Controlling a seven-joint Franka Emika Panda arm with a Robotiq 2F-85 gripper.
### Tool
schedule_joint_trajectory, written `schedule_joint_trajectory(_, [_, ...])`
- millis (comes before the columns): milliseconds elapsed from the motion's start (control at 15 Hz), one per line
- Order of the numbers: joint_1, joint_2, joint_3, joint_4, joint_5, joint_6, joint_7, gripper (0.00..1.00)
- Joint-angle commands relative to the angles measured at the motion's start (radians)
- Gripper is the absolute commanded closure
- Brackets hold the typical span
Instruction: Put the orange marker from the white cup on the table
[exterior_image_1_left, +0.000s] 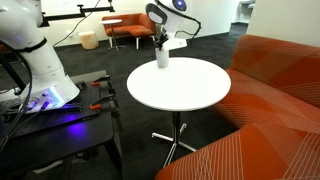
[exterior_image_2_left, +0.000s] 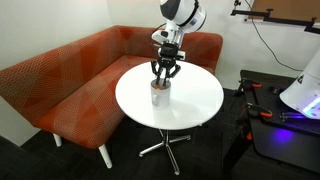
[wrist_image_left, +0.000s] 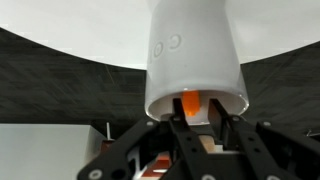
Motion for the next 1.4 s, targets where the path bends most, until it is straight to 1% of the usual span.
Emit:
schedule_joint_trajectory(0, [0.018, -0.059, 0.003, -0.041, -0.078, 0.041, 0.102, 0.6])
schedule_joint_trajectory(133, [0.021, -0.067, 0.006, -0.047, -0.122, 0.048, 0.148, 0.55])
schedule_joint_trajectory(200, [0.023, -0.071, 0.008, -0.051, -0.142, 0.056, 0.167, 0.56])
schedule_joint_trajectory(267, [0.024, -0.073, 0.01, -0.055, -0.162, 0.065, 0.184, 0.51])
schedule_joint_trajectory(333, [0.023, -0.075, 0.014, -0.057, -0.179, 0.073, 0.198, 0.52])
schedule_joint_trajectory(533, [0.017, -0.073, 0.031, -0.059, -0.212, 0.103, 0.223, 0.46])
schedule_joint_trajectory(600, [0.016, -0.072, 0.037, -0.059, -0.219, 0.114, 0.232, 0.48])
schedule_joint_trajectory(667, [0.015, -0.07, 0.042, -0.059, -0.225, 0.122, 0.236, 0.46])
schedule_joint_trajectory(867, [0.012, -0.064, 0.054, -0.058, -0.244, 0.13, 0.256, 0.49])
schedule_joint_trajectory(1333, [0.006, -0.057, 0.071, -0.048, -0.272, 0.112, 0.287, 0.49])
